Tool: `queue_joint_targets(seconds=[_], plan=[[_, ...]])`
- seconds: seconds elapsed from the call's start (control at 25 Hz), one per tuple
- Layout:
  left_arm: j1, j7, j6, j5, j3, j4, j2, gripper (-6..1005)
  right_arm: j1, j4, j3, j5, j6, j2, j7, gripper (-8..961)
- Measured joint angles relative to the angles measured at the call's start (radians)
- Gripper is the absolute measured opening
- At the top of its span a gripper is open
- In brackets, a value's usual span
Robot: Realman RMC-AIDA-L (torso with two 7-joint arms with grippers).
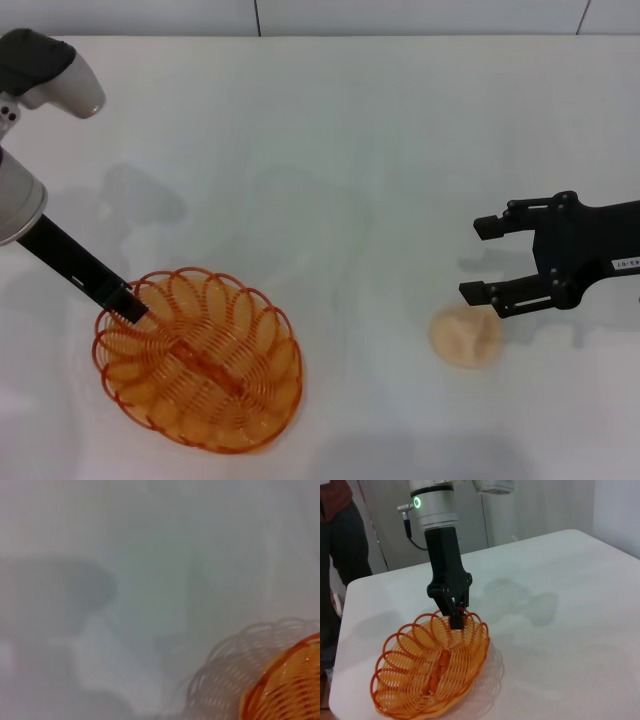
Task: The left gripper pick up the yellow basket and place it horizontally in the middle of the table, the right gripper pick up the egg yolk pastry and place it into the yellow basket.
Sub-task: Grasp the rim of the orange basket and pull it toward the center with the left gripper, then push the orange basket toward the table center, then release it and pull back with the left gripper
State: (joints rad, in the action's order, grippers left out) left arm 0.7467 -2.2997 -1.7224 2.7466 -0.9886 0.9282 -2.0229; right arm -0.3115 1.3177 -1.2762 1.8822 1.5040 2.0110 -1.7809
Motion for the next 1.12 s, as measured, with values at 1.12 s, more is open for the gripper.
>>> queue_joint_targets(seconds=[1.12], plan=[[-0.01, -0.248, 0.153, -0.167, 0.173, -0.002, -0.001, 82, 0.0, 0.013, 0.021, 0.0, 0.004, -0.001, -0.005, 801]])
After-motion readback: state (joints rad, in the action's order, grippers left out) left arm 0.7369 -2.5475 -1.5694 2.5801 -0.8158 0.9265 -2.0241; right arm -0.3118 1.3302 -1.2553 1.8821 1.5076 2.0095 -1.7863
